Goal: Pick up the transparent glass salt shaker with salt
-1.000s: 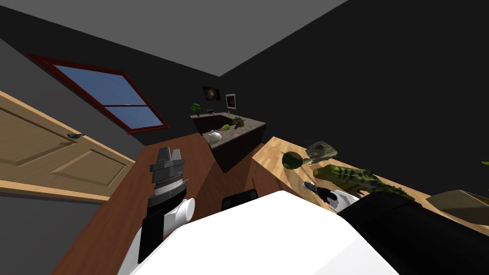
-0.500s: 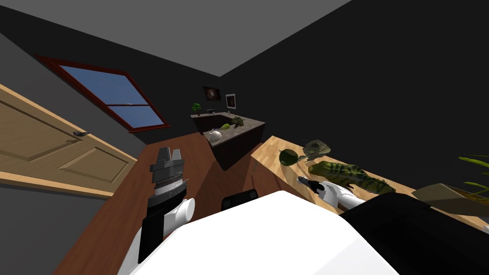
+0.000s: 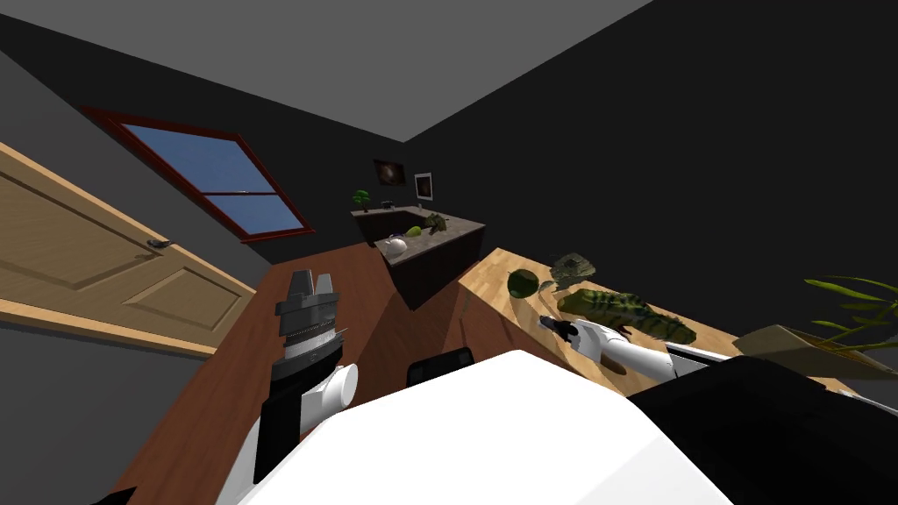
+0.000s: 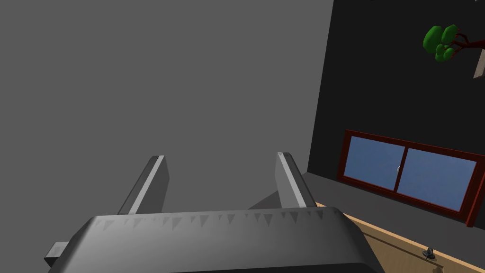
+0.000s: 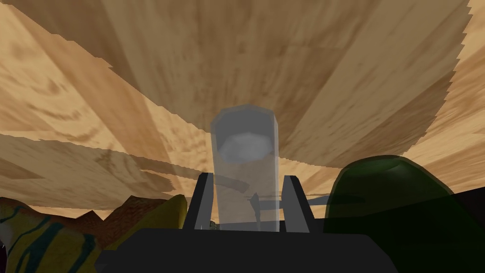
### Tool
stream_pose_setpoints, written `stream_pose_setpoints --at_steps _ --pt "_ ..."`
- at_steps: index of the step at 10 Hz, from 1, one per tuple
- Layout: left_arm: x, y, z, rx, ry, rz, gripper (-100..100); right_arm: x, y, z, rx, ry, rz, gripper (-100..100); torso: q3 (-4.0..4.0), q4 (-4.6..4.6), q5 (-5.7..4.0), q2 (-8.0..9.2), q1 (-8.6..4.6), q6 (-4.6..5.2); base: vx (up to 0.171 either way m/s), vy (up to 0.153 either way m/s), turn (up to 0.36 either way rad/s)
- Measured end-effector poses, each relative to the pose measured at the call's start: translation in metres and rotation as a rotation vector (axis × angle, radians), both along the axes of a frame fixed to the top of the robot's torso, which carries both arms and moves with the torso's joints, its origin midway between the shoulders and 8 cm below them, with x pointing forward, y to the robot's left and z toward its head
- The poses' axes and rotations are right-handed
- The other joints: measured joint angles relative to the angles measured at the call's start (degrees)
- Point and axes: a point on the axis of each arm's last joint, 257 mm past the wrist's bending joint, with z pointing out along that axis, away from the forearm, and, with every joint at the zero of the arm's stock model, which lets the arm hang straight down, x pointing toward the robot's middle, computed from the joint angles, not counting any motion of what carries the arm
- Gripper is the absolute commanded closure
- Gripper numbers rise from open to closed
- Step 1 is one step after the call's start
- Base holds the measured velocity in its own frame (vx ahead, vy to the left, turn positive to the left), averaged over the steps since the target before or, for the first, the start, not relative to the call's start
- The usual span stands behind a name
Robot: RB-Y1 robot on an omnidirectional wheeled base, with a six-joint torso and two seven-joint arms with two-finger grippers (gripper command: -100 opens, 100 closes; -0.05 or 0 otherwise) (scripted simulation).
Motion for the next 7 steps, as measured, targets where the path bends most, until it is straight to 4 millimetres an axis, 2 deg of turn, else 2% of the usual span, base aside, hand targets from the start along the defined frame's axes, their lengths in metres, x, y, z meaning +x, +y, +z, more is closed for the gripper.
stream_pose_setpoints --at_steps 5,6,7 --pt "0.000 0.000 0.000 0.000 0.000 0.000 0 0.047 0.002 0.015 -0.030 -0.003 -0.015 100 0.15 0.04 0.07 0.29 0.10 0.05 -0.123 -0.004 0.000" --pt "0.000 0.000 0.000 0.000 0.000 0.000 0 0.057 0.000 0.019 -0.040 -0.005 -0.015 100 0.10 0.03 0.08 0.18 0.03 0.05 -0.033 -0.014 0.005" --pt "0.000 0.000 0.000 0.000 0.000 0.000 0 0.058 -0.001 0.020 -0.042 -0.005 -0.016 0 -0.01 -0.02 0.03 -0.01 0.02 0.07 -0.008 -0.002 -0.003"
